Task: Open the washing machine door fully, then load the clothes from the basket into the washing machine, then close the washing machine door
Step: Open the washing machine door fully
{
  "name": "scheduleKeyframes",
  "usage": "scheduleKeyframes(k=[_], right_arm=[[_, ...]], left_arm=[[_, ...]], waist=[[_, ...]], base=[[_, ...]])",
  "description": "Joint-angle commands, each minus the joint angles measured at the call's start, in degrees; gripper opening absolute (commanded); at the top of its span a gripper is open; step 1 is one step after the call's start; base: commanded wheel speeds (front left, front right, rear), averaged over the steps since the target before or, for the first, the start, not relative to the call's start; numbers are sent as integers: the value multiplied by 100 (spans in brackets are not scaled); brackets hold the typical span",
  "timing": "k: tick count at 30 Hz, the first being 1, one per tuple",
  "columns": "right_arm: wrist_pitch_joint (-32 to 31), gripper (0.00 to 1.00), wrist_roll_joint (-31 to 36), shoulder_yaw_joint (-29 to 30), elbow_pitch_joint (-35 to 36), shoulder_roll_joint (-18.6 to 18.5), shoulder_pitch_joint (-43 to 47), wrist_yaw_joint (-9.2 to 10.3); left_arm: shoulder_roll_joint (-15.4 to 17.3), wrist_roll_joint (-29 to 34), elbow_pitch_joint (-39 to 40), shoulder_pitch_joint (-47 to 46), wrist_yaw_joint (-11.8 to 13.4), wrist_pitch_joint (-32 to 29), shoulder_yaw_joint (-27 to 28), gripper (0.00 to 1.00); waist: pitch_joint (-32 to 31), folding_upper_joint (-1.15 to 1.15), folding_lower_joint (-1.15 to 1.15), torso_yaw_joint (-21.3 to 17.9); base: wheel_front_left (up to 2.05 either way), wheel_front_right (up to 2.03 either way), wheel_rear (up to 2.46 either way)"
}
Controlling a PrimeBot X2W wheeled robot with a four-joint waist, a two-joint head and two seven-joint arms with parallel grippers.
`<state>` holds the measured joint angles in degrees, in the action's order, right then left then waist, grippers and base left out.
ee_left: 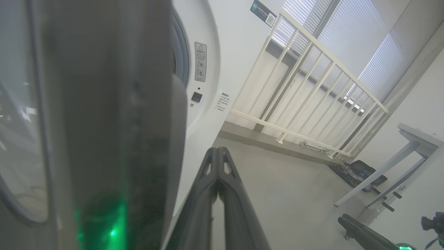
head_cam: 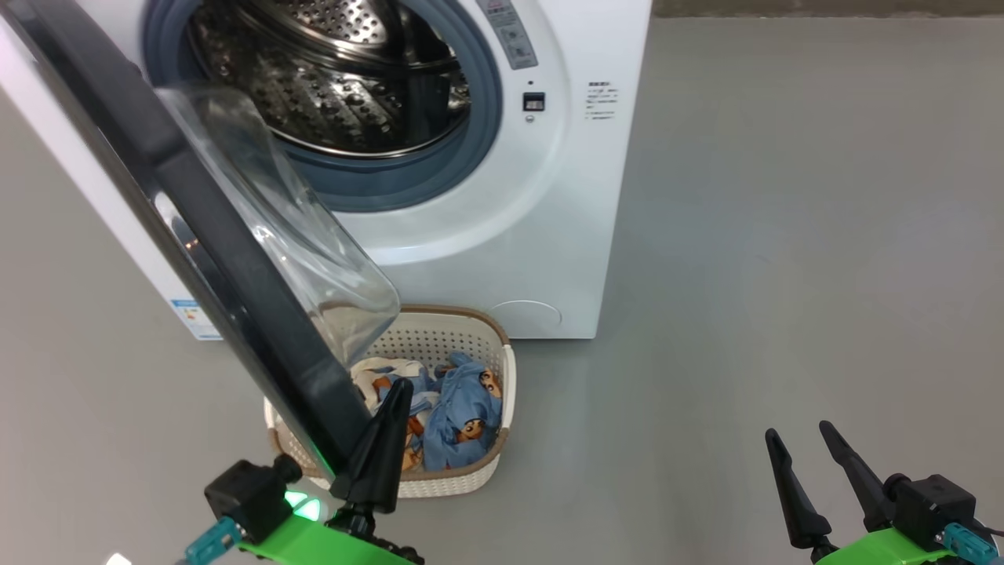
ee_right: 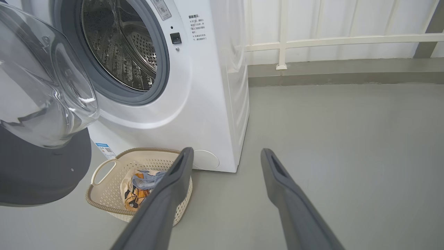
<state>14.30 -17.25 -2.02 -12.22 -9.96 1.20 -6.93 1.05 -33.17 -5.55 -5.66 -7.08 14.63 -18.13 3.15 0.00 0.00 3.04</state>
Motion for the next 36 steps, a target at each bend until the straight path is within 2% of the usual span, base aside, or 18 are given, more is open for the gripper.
scheduleKeyframes(k=[1, 14, 25, 36], right_arm=[[70, 100, 66, -112, 171, -97, -72, -56], [70, 100, 92, -85, 224, -147, -107, -56], [70, 100, 92, -47, 209, -166, -112, -56], [70, 100, 107, -45, 210, -179, -146, -56]], left_arm=[[183, 50, 80, -28, 63, 37, 379, 0], [183, 251, 268, 180, 67, 37, 470, 0], [183, 480, 526, 430, 226, 37, 693, 0], [183, 660, 724, 450, 435, 37, 1302, 0]], waist=[[16, 0, 0, 104], [106, 0, 0, 737], [172, 0, 0, 1481], [255, 0, 0, 1989]], base=[[0, 0, 0], [0, 0, 0], [0, 0, 0], [0, 0, 0]])
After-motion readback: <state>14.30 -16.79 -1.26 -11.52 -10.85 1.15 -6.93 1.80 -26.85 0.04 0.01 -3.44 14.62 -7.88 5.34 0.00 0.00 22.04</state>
